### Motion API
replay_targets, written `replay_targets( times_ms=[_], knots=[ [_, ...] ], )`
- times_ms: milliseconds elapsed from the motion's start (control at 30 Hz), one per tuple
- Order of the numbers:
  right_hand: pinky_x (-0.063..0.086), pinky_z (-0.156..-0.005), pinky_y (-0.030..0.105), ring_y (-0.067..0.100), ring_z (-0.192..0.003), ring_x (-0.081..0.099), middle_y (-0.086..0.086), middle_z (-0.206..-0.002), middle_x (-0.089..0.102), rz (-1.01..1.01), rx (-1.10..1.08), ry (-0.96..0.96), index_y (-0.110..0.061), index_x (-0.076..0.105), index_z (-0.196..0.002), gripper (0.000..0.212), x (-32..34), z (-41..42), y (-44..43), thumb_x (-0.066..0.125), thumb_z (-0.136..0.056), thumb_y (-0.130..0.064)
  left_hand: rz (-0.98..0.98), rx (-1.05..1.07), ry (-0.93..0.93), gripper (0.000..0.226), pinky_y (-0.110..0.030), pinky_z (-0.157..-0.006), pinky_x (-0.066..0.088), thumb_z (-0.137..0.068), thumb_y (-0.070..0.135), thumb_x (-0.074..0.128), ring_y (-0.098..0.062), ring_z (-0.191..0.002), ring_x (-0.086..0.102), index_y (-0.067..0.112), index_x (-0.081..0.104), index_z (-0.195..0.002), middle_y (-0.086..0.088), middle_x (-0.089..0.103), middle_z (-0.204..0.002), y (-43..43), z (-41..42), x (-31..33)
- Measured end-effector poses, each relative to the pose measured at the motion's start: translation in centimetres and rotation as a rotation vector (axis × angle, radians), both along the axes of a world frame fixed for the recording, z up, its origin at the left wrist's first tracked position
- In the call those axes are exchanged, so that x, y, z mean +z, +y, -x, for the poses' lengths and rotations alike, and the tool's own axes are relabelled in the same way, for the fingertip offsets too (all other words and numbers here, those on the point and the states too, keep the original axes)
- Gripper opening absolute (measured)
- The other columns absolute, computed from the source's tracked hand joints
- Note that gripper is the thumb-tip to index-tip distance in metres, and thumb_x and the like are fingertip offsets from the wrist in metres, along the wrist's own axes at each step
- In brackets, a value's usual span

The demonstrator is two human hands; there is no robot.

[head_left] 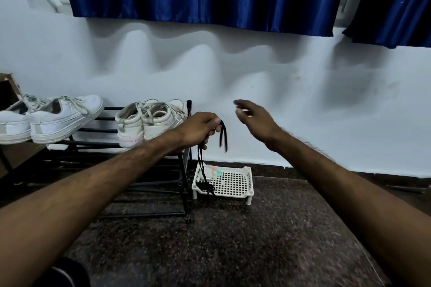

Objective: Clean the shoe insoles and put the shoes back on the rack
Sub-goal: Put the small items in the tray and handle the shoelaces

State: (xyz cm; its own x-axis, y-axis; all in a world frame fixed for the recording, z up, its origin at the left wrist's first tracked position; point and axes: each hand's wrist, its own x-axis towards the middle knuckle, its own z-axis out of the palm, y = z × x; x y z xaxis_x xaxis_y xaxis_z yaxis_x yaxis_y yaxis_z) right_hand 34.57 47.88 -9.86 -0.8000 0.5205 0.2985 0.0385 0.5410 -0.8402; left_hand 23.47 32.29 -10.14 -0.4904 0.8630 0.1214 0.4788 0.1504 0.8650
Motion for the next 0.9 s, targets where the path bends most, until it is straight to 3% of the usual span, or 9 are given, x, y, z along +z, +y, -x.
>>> replay_targets(
  times_ms=[133,267,333,467,567,667,767,833,900],
  knots=[
    [0.039,-0.059,0.003,0.011,-0.081,0.059,0.005,-0.089,0.065,0.023,0.363,-0.254,-0.013,0.061,-0.094,0.040,0.5,0.1,-2.7,0.032,-0.104,-0.038,0.016,-0.002,0.095,0.035,-0.029,-0.049,0.047,-0.103,0.027,0.038,-0.014,-0.051,0.039,0.015,0.056,-0.075,0.001,0.042,-0.064,0.0,0.3,0.3],
    [0.038,-0.069,0.029,0.011,-0.061,0.040,-0.004,-0.063,0.043,0.062,0.437,-0.321,-0.016,0.061,-0.077,0.039,0.0,0.6,-2.5,0.042,-0.101,-0.040,0.056,0.003,-0.006,0.042,-0.031,-0.052,0.051,-0.102,0.038,0.037,-0.013,-0.050,0.034,0.014,0.054,-0.073,0.003,0.035,-0.059,-1.1,0.8,0.6],
    [0.041,-0.071,0.029,0.010,-0.063,0.045,-0.003,-0.065,0.050,0.034,0.438,-0.324,-0.016,0.057,-0.075,0.036,0.1,0.4,-2.1,0.043,-0.102,-0.034,0.075,0.035,-0.115,0.041,-0.038,-0.058,0.054,-0.101,0.044,0.039,-0.011,-0.049,0.034,0.017,0.051,-0.073,0.006,0.032,-0.058,-1.9,1.1,1.1],
    [0.044,-0.074,0.031,0.011,-0.078,0.058,0.006,-0.090,0.071,-0.102,0.348,-0.320,-0.012,0.056,-0.076,0.034,-1.8,0.1,-1.8,0.041,-0.103,-0.027,-0.014,0.089,-0.352,0.039,-0.033,-0.053,0.051,-0.099,0.049,0.040,-0.011,-0.047,0.030,0.021,0.047,-0.073,0.007,0.029,-0.059,-2.7,1.6,2.5],
    [0.045,-0.075,0.027,0.012,-0.091,0.061,0.008,-0.112,0.070,-0.081,0.334,-0.285,-0.016,0.058,-0.071,0.039,-4.5,0.9,-3.6,0.039,-0.104,-0.025,-0.113,0.121,-0.495,0.040,-0.027,-0.050,0.045,-0.099,0.049,0.038,-0.012,-0.048,0.028,0.022,0.045,-0.071,0.008,0.028,-0.056,-2.7,2.1,3.2],
    [0.044,-0.069,0.015,0.004,-0.092,0.061,0.009,-0.122,0.066,0.134,0.390,-0.174,-0.014,0.056,-0.071,0.042,-6.9,1.7,-7.3,0.034,-0.105,-0.026,-0.209,0.172,-0.577,0.042,-0.021,-0.047,0.036,-0.100,0.049,0.036,-0.012,-0.045,0.026,0.022,0.042,-0.068,0.009,0.028,-0.051,-2.4,2.2,4.0],
    [0.046,-0.073,0.020,0.010,-0.097,0.065,0.014,-0.118,0.067,0.575,0.477,-0.025,-0.016,0.057,-0.071,0.046,-8.8,2.2,-11.1,0.029,-0.106,-0.027,-0.250,0.216,-0.568,0.043,-0.017,-0.043,0.030,-0.101,0.047,0.036,-0.011,-0.043,0.025,0.022,0.041,-0.066,0.008,0.027,-0.050,-2.2,2.4,4.3],
    [0.046,-0.068,0.026,0.018,-0.094,0.069,0.015,-0.105,0.071,0.808,0.517,0.025,-0.018,0.054,-0.075,0.044,-9.3,2.5,-12.7,0.025,-0.106,-0.030,-0.231,0.238,-0.535,0.043,-0.018,-0.042,0.028,-0.101,0.047,0.037,-0.011,-0.043,0.025,0.021,0.041,-0.066,0.008,0.026,-0.052,-2.2,2.5,4.1],
    [0.048,-0.063,0.029,0.023,-0.074,0.070,0.010,-0.077,0.072,0.944,0.482,0.057,-0.016,0.045,-0.081,0.036,-9.5,2.7,-13.5,0.025,-0.106,-0.032,-0.209,0.262,-0.506,0.043,-0.018,-0.042,0.025,-0.101,0.046,0.038,-0.011,-0.043,0.026,0.021,0.043,-0.067,0.007,0.027,-0.054,-2.5,2.4,3.7]
  ],
)
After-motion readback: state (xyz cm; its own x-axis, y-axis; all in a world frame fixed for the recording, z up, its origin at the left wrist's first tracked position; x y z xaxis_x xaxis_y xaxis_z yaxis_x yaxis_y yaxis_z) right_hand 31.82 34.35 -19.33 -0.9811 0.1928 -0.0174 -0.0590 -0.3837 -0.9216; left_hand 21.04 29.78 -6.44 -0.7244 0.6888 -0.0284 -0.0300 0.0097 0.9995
